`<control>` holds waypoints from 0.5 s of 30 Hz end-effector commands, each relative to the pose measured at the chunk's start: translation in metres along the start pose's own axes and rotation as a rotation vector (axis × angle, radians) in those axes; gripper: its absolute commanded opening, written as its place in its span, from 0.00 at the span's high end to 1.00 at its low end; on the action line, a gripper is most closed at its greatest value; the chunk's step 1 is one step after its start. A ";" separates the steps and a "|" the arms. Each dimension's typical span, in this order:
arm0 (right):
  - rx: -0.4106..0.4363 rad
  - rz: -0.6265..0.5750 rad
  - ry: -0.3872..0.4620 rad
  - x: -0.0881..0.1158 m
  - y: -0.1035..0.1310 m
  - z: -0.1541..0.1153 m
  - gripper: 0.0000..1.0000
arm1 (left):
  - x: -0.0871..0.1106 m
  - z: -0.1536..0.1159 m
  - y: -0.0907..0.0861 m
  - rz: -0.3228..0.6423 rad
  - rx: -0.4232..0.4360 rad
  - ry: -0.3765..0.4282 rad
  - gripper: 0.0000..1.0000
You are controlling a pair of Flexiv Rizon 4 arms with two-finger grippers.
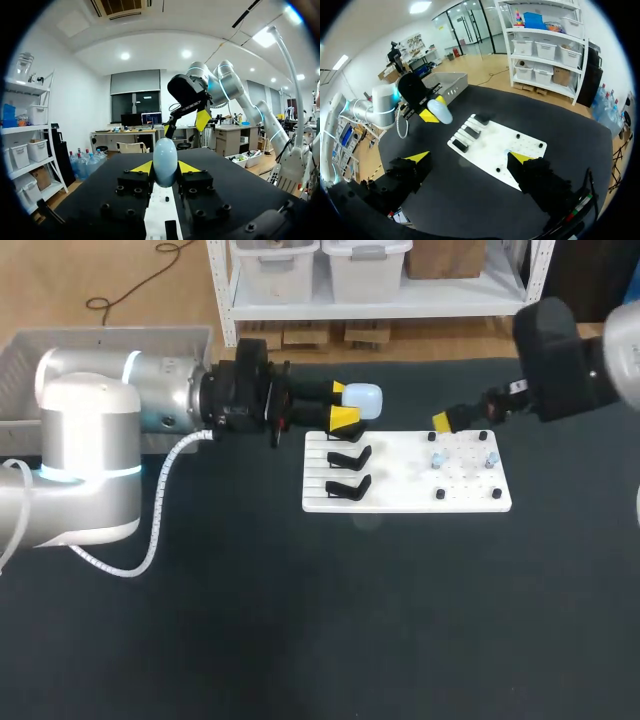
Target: Pick up each earbud case from the left stands, insert the matching earbuds, close the lid, and place the case in the box.
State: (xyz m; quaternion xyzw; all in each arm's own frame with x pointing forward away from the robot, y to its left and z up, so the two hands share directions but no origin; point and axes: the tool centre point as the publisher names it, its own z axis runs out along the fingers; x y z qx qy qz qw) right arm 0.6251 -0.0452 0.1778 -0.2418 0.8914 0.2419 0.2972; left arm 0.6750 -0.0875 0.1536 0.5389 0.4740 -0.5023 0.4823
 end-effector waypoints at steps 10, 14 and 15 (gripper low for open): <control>0.053 -0.009 0.045 0.004 0.022 0.004 0.00 | 0.007 -0.001 -0.005 0.013 -0.018 -0.004 1.00; 0.047 -0.017 0.054 0.002 0.028 0.008 0.00 | 0.007 -0.001 -0.005 0.014 -0.019 -0.003 1.00; 0.046 -0.019 0.057 0.000 0.030 0.010 0.00 | 0.007 -0.001 -0.005 0.014 -0.019 -0.003 1.00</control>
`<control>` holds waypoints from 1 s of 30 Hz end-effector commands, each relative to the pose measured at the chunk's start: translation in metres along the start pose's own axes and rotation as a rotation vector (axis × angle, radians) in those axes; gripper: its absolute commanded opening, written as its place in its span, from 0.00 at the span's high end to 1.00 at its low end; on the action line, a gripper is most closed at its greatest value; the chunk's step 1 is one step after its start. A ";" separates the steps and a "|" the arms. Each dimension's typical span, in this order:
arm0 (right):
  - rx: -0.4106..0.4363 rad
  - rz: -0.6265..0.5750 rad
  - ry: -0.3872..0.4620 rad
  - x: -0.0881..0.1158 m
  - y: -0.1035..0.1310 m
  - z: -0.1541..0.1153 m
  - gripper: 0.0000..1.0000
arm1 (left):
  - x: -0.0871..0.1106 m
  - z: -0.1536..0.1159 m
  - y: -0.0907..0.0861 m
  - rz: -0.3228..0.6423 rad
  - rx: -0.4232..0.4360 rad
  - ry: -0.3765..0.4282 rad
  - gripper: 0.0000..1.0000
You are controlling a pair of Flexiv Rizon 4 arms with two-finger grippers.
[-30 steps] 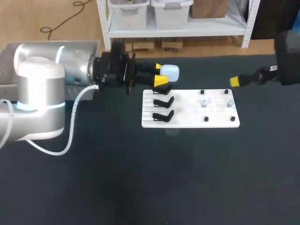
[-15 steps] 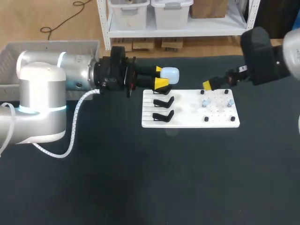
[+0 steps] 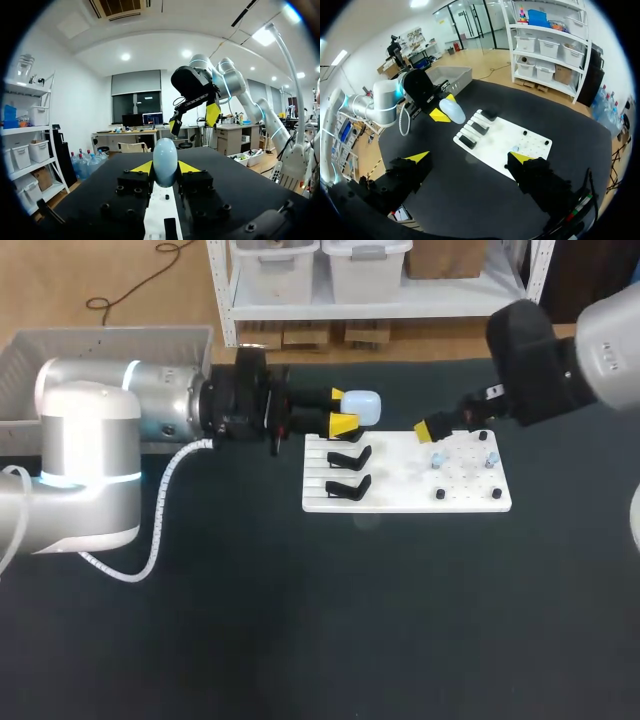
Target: Pick up each earbud case from the left stands, insert the matching earbuds, close the lid, and place the case in the box.
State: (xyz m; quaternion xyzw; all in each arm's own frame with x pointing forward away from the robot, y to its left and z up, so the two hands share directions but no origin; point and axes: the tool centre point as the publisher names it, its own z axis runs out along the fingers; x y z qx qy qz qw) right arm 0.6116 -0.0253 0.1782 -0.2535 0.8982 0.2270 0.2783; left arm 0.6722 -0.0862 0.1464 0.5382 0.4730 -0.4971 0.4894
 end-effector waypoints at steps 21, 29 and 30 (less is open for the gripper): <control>0.024 0.029 0.115 -0.031 0.023 0.047 0.00 | 0.000 0.000 -0.002 0.002 -0.006 -0.001 1.00; 0.024 0.042 0.128 -0.033 0.021 0.054 0.00 | 0.000 0.000 -0.002 0.002 -0.006 -0.001 1.00; 0.024 0.043 0.129 -0.034 0.021 0.055 0.00 | 0.000 0.000 -0.002 0.002 -0.006 -0.001 1.00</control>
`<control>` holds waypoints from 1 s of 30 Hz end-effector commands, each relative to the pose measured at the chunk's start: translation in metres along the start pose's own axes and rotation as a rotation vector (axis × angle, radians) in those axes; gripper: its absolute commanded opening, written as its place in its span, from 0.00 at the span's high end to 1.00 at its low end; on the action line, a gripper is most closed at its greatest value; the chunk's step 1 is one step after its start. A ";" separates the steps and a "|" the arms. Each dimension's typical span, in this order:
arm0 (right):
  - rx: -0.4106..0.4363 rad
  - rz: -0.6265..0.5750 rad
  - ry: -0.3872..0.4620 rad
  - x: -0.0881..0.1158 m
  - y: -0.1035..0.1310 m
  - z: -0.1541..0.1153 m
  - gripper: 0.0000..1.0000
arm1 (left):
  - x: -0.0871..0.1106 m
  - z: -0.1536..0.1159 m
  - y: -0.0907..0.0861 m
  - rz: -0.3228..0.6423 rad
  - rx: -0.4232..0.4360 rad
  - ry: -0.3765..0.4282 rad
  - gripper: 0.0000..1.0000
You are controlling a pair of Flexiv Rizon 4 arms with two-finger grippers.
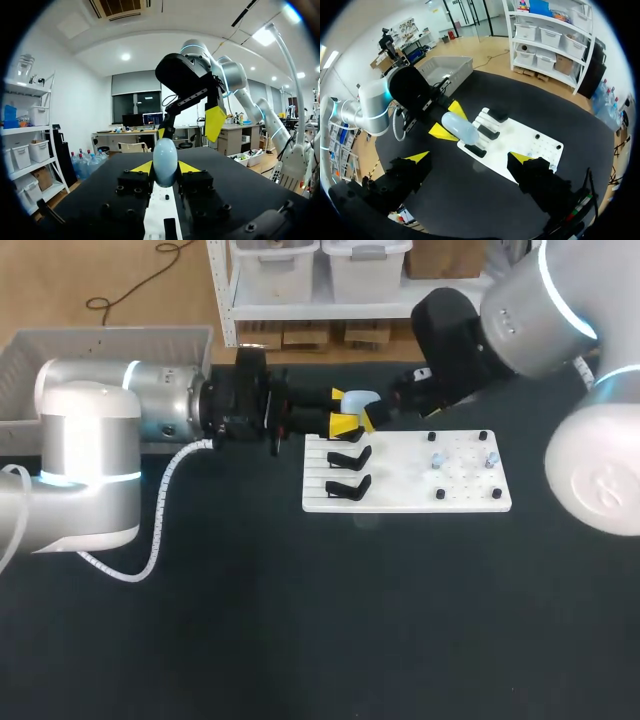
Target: Pick up each earbud case from the left stands, insert the matching earbuds, close the lid, and place the case in the box.
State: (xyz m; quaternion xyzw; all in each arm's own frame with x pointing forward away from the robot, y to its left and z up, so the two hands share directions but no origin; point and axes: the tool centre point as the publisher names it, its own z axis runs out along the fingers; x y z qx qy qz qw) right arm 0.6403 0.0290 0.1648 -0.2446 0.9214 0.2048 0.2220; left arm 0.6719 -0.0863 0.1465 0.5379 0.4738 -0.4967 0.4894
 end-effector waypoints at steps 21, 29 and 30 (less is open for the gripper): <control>0.017 0.026 0.014 -0.015 -0.013 0.020 0.00 | 0.000 0.000 -0.002 0.002 -0.005 -0.002 1.00; 0.030 0.037 -0.005 -0.020 -0.018 0.018 0.00 | 0.000 0.000 -0.002 0.002 -0.005 -0.002 1.00; 0.032 0.037 -0.008 -0.020 -0.019 0.017 0.00 | 0.000 0.000 -0.002 0.002 -0.005 -0.002 1.00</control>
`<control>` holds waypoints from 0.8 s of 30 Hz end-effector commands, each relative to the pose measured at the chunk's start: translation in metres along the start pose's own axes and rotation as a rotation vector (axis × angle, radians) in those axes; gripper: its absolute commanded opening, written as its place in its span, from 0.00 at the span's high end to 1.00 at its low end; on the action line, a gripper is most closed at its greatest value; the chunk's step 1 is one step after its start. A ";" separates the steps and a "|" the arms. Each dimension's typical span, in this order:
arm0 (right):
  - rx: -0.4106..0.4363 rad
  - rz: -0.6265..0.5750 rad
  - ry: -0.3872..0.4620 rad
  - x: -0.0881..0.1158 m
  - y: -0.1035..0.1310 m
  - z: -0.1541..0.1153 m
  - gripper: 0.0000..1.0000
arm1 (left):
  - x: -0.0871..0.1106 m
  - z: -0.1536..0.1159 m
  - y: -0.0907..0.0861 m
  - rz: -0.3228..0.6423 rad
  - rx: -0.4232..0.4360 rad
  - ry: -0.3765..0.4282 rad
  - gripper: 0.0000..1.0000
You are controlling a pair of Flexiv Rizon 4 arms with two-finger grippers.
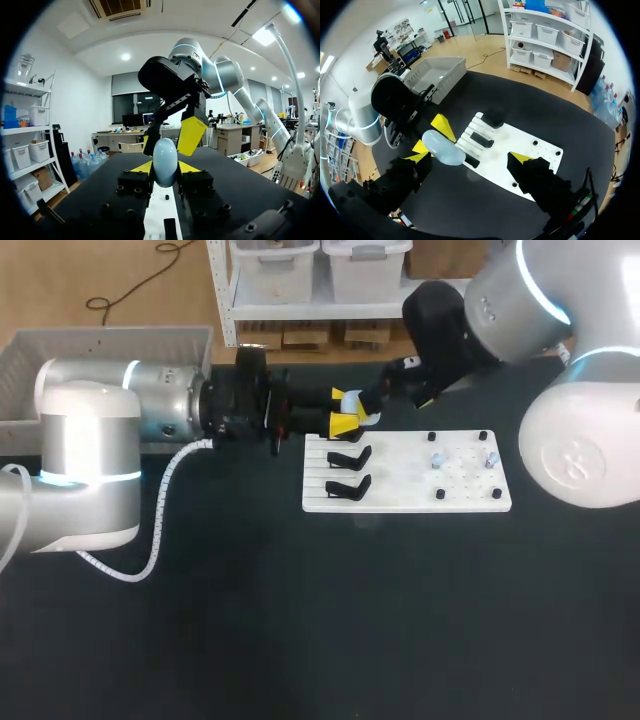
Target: Pick up each earbud case from the left stands, insert the matching earbuds, close the lid, and place the case in the box.
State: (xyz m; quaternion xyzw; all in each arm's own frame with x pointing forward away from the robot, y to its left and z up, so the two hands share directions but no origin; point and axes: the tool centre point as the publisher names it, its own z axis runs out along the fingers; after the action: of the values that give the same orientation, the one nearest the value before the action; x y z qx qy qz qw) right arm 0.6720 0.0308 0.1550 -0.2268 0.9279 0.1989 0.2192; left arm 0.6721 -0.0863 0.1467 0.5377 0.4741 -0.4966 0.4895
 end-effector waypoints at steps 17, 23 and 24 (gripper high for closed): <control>0.206 -0.122 -0.082 0.000 -0.021 -0.061 0.00 | 0.000 0.000 -0.002 0.003 -0.004 -0.002 1.00; 0.305 -0.096 0.018 0.023 -0.055 -0.074 0.00 | 0.000 0.000 -0.002 0.003 -0.004 -0.002 1.00; 0.318 -0.090 0.028 0.026 -0.060 -0.075 0.00 | 0.000 0.000 -0.002 0.003 -0.004 -0.002 1.00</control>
State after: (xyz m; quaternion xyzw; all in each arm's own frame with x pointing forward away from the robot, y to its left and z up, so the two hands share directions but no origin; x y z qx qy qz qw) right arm 0.6685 -0.0515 0.1789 -0.2454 0.9369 0.0713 0.2384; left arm 0.6718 -0.0863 0.1467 0.5378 0.4737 -0.4968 0.4893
